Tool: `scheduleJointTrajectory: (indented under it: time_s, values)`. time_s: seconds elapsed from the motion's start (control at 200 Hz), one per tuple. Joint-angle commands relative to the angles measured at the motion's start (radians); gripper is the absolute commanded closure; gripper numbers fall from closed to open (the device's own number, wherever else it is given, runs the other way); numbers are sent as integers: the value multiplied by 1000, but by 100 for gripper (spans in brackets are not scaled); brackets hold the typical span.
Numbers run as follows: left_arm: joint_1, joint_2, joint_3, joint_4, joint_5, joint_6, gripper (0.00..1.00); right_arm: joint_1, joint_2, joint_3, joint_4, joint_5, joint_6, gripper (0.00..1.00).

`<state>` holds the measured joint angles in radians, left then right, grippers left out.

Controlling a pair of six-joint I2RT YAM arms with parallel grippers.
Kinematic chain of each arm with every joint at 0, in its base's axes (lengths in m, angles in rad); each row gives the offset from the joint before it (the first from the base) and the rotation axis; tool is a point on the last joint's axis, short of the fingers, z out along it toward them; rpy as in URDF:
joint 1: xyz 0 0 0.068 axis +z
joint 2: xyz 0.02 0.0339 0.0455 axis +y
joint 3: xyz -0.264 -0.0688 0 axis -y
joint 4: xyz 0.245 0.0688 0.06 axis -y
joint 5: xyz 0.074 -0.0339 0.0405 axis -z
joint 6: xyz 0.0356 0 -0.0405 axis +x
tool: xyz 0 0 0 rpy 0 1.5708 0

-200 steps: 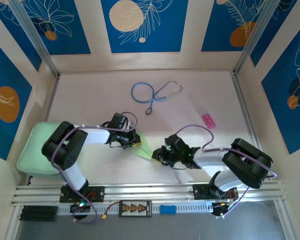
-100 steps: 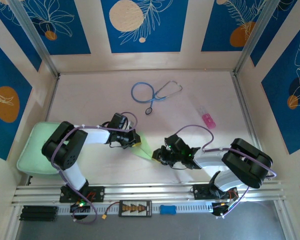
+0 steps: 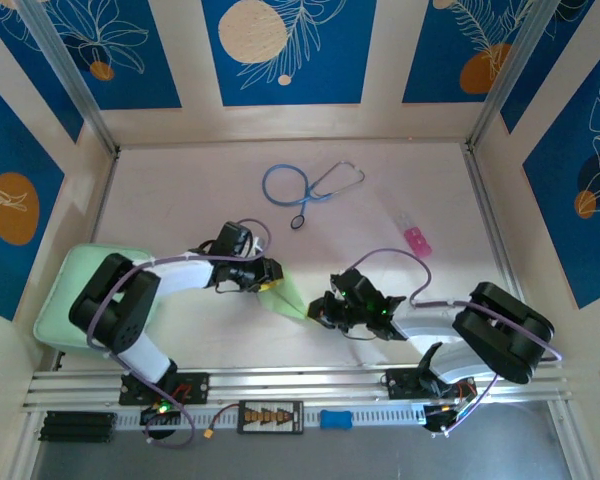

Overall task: Fold a paper plane with a square sheet of paper (pick it up from the middle)
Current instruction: Turn over the square sheet of paper at the center of the table.

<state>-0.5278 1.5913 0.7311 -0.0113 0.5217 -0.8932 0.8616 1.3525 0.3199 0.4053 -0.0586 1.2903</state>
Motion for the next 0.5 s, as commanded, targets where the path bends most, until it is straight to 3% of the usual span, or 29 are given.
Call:
scheduleJointTrajectory:
  time_s: [0.0,0.235,0.495]
  values:
    - [9,-86,45,-108,-63,54,60,-4,-77,-5,-93,25,-68,94]
    - [8,-172,108,-229,-125,115,56,-12,-333,30,-409,160,-209,94]
    - [8,-202,125,-244,-119,125,55,-51,-654,92,-716,325,-359,95]
